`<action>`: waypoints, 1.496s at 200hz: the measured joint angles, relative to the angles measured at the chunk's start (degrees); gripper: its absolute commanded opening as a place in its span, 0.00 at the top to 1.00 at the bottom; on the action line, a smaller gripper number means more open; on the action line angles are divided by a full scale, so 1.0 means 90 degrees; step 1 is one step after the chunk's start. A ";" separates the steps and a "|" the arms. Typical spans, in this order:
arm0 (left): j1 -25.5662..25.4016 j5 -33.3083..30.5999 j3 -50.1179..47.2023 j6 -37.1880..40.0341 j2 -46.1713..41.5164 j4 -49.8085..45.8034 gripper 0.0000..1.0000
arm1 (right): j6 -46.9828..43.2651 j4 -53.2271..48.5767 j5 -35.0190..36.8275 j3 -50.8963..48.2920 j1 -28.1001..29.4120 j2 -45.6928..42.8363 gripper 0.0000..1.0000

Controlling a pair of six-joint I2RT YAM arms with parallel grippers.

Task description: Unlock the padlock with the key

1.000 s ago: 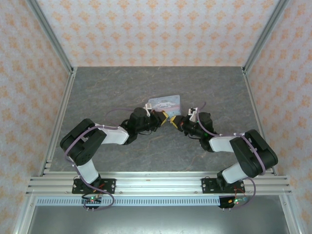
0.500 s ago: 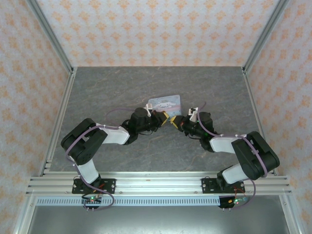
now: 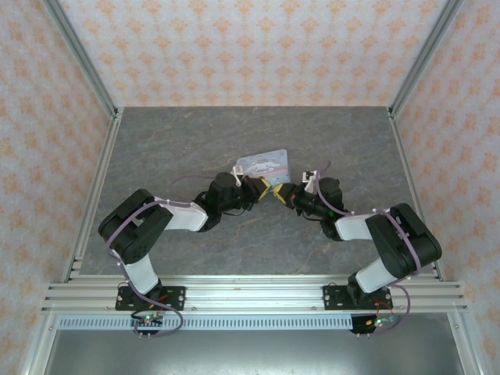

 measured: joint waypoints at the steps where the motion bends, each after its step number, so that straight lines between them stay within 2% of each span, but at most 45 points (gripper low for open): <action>1: 0.0002 -0.0002 0.0000 0.0000 -0.0005 0.0000 1.00 | 0.0002 0.0002 -0.0007 0.0005 0.0000 0.0000 1.00; 94: 0.0029 -0.0085 0.0000 0.0044 -0.0075 -0.0002 1.00 | 0.0170 0.0189 -0.0170 0.0155 -0.0010 0.0189 1.00; 150: 0.0029 -0.0318 0.0000 0.0041 -0.0058 0.0051 1.00 | 0.0447 0.0379 -0.0738 0.0595 -0.0124 0.0714 1.00; 211: 0.0027 -0.0328 0.0000 0.0041 -0.0058 0.0148 1.00 | 0.0221 0.0032 -0.1491 0.0918 -0.0410 0.0845 1.00; 299: 0.0027 -0.0333 0.0000 0.0039 -0.0058 0.0100 1.00 | 0.0134 0.0053 -0.1700 0.1025 -0.0459 0.1030 1.00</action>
